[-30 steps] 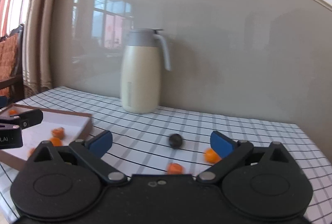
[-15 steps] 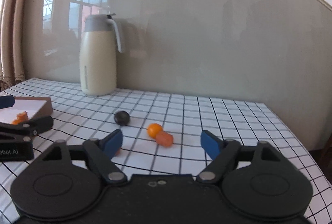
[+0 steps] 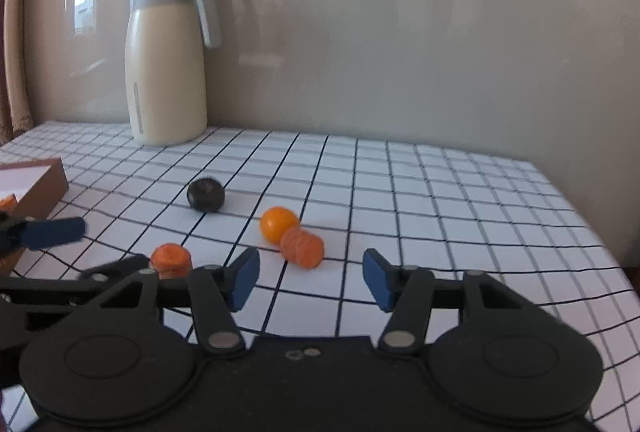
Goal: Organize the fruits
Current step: 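Grasp a carrot piece with the left gripper while the right grasps another carrot piece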
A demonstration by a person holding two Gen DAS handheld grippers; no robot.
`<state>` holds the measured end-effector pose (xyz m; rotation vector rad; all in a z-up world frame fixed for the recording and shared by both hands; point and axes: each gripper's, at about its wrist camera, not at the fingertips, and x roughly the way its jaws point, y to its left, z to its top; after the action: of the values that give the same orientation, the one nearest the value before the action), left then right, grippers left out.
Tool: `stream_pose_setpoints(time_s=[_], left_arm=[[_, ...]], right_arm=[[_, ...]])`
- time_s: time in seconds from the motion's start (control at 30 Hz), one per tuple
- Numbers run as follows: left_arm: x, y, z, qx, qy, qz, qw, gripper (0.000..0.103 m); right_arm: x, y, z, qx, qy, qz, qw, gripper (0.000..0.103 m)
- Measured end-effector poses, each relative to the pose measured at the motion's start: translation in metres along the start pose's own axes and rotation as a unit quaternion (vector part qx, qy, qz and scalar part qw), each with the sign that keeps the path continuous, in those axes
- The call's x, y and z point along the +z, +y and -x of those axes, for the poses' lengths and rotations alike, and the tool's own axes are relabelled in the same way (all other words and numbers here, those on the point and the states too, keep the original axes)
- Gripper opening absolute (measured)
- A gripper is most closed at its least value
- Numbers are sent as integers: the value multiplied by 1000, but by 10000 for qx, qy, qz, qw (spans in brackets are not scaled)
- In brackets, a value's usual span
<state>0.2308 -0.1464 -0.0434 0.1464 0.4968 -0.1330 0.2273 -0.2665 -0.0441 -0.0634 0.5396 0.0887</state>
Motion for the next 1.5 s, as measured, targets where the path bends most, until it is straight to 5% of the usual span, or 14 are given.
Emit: stream_pose_setpoints(time_s=[0.47, 0.8, 0.9, 1.5], left_arm=[[10, -8, -47, -247, 551, 81, 9981, 41], [11, 1, -55, -281, 611, 181, 9976, 31], [10, 2, -54, -278, 599, 199, 9976, 31], [10, 19, 2, -240, 163, 135, 9995, 31]], right_arm=[[6, -5, -44, 147, 354, -208, 9990, 43], [12, -2, -64, 68, 566, -256, 9980, 22], [13, -4, -59, 61, 519, -243, 9983, 15], [7, 10, -4, -38, 242, -29, 9997, 15]])
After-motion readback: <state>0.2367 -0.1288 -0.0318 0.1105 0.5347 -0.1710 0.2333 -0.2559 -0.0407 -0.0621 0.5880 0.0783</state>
